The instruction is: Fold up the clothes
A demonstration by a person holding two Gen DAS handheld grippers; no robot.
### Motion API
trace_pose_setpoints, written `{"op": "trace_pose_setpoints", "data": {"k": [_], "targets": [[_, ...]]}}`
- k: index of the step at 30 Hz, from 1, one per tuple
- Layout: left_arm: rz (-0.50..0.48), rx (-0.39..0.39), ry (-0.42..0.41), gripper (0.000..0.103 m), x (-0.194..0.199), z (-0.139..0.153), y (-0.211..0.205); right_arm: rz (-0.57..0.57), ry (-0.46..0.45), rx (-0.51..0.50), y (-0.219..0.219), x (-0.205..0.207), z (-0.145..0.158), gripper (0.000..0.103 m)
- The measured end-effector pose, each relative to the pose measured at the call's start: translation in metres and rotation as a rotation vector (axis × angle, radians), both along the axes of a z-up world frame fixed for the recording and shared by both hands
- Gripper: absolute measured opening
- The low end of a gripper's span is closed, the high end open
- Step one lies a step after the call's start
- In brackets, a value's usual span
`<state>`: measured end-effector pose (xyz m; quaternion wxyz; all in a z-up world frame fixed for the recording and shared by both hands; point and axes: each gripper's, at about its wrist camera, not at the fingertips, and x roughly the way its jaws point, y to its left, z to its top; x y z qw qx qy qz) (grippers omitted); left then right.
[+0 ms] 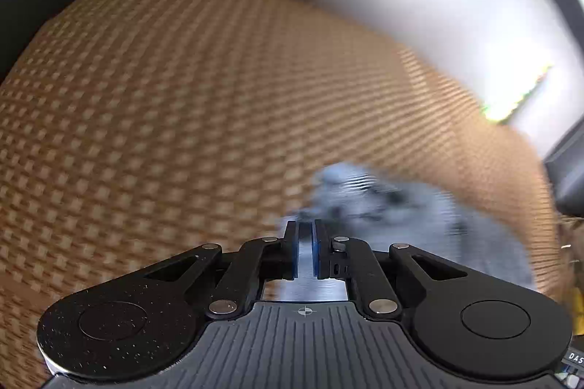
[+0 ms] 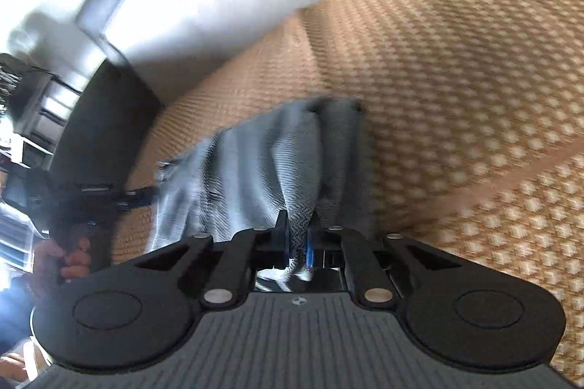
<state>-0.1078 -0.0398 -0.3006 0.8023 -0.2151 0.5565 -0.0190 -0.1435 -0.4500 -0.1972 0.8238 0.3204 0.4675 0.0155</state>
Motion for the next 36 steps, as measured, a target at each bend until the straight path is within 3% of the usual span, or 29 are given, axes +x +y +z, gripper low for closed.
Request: {"op": "trace_pose_setpoints", "data": {"k": [2,3,6,7,8,14,18,21,30,34,35,36], "targets": [[0.003,0.013,0.022,0.009,0.002,-0.006,0.004,0.004,0.066,-0.006,-0.001,0.005,-0.023,0.010],[0.007,0.001,0.013,0.025,0.000,-0.003,0.006,0.011,0.092,-0.005,0.000,0.009,-0.034,0.010],[-0.027,-0.075,-0.044,0.034,-0.033,0.030,0.033,-0.019,0.039,-0.026,0.003,0.006,-0.029,0.027],[-0.044,-0.096,-0.050,0.039,-0.054,0.045,0.055,-0.041,0.013,-0.028,0.003,0.002,-0.022,0.044],[-0.071,-0.105,-0.048,0.049,-0.067,0.053,0.062,-0.064,-0.010,-0.030,0.002,-0.004,-0.015,0.053],[-0.185,-0.116,0.030,0.057,-0.105,0.052,0.046,-0.073,0.005,0.068,0.011,-0.037,0.000,0.053],[-0.161,-0.109,0.048,0.061,-0.111,0.044,0.044,-0.075,0.062,0.130,0.031,-0.049,-0.012,0.054],[-0.165,-0.126,0.061,0.061,-0.071,0.027,0.011,-0.082,0.069,0.160,0.041,-0.051,-0.017,0.055],[-0.158,-0.193,0.118,0.062,-0.076,0.008,-0.012,-0.089,0.069,0.186,0.043,-0.048,-0.019,0.055],[-0.187,-0.170,0.118,0.064,-0.071,0.006,-0.020,-0.069,0.093,0.209,0.045,-0.037,-0.028,0.057],[-0.200,-0.152,0.113,0.046,-0.072,0.007,-0.022,-0.066,0.100,0.209,0.046,-0.036,-0.029,0.058],[-0.204,-0.149,0.109,0.021,-0.073,0.010,-0.021,-0.061,0.106,0.209,0.047,-0.034,-0.030,0.058]]}}
